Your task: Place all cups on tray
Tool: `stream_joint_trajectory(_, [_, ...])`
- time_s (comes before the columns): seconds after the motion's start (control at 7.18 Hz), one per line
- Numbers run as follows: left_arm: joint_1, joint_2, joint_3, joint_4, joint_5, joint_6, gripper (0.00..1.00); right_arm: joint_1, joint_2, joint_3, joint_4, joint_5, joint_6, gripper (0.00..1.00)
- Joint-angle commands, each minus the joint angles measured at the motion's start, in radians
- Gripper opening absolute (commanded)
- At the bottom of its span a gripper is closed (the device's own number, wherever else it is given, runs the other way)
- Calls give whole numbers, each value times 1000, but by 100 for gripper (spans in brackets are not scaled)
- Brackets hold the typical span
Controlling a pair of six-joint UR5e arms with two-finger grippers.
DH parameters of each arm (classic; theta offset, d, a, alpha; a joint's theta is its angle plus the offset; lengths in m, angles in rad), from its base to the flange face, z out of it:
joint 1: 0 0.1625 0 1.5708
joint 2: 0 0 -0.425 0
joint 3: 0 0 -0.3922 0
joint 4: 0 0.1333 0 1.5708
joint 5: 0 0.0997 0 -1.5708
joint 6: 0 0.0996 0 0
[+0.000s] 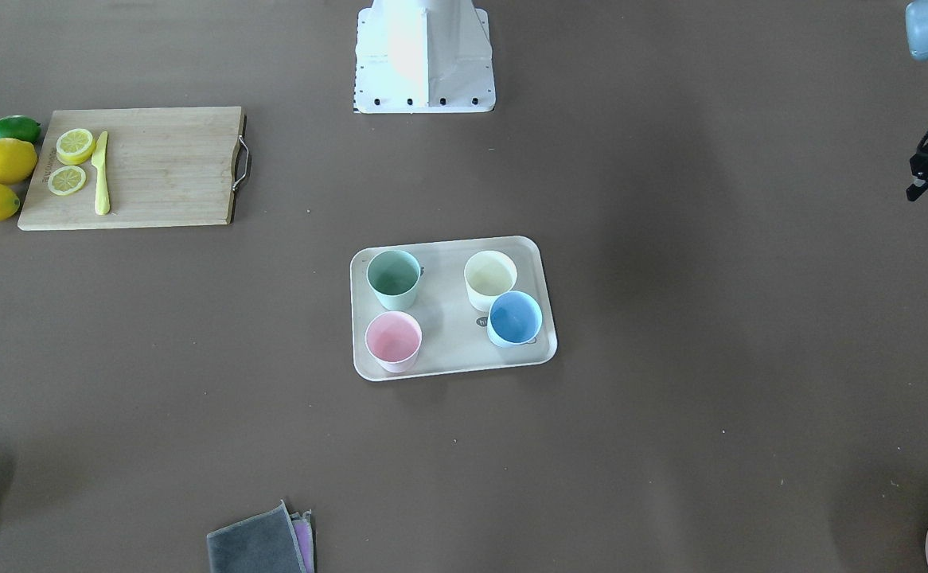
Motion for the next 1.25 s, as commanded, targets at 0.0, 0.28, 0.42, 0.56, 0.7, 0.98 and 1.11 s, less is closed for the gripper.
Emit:
stream_joint_trajectory(0.0, [-7, 16, 16, -4, -19, -2, 98, 10, -4, 1, -2, 3, -9, 100])
stream_joint_trajectory(0.28, [-6, 20, 13, -5, -19, 0, 98, 12, -4, -1, -4, 2, -9, 100])
stream_joint_trajectory(0.42, [-6, 17, 7, -5, -19, 0, 98, 12, -5, -6, -5, 0, -9, 100])
stream_joint_trajectory(0.56, [-7, 17, 7, -7, -19, 3, 98, 24, -5, -6, -4, 0, -9, 100])
stream_joint_trajectory(0.7, [-7, 13, 4, -7, -18, 3, 98, 35, -7, -4, -4, -1, -9, 100])
stream_joint_trajectory(0.98, [-7, 12, 6, -7, -18, 4, 98, 36, -25, 1, 2, -10, -9, 100])
stream_joint_trajectory(1.11, [-6, 9, 16, -7, -18, 6, 98, 39, -28, -2, 2, -12, -11, 100])
